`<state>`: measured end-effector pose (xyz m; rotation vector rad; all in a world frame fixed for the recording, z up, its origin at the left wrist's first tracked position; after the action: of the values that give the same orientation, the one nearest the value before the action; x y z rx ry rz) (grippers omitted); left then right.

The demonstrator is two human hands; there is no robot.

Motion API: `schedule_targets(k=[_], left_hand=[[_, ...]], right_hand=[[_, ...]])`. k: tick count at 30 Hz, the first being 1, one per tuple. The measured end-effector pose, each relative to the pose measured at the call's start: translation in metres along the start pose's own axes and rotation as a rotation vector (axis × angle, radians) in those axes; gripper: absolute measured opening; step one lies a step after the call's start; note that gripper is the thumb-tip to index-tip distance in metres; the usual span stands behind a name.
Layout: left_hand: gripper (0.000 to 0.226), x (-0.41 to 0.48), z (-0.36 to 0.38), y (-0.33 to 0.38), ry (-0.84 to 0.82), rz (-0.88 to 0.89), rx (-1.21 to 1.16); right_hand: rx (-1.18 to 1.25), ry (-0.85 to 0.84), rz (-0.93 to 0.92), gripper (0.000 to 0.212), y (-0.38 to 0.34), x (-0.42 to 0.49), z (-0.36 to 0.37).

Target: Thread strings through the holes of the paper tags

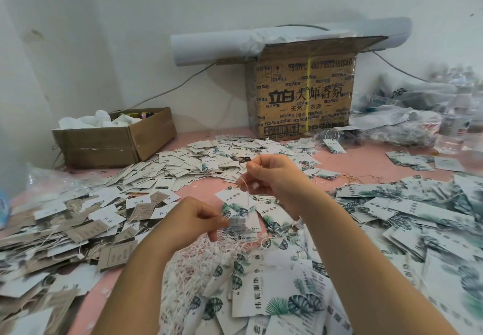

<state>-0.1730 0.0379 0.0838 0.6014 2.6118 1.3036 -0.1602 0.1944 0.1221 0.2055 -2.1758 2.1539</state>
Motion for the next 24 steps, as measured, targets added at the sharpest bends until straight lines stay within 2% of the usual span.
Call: schedule_targets(k=[4, 9, 15, 20, 24], left_hand=[[0.019, 0.0, 0.002, 0.005, -0.003, 0.032, -0.079], [0.025, 0.001, 0.002, 0.009, 0.008, 0.056, -0.136], [0.042, 0.002, 0.002, 0.011, 0.022, 0.055, -0.082], [0.036, 0.001, 0.002, 0.014, 0.043, 0.071, -0.125], [0.038, 0.001, -0.001, 0.017, 0.081, 0.101, -0.141]], right_hand=[[-0.131, -0.062, 0.052, 0.017, 0.008, 0.0, 0.01], [-0.253, -0.183, 0.084, 0.009, 0.016, -0.002, 0.023], [-0.327, -0.272, 0.074, 0.014, 0.016, -0.003, 0.031], [-0.534, -0.233, 0.001, 0.009, 0.014, -0.001, 0.03], [-0.553, -0.209, -0.016, 0.012, 0.011, -0.001, 0.025]])
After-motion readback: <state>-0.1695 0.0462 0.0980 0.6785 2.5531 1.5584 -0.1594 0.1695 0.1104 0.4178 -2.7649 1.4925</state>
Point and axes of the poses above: each hand's wrist, its own x-axis towards the middle knuckle, its own z-axis out of the palm, y = z × x, the point moved 7 cm from there along x, towards the middle knuckle, and after that the axes turned 1 degree about z, right-handed, at the moved point
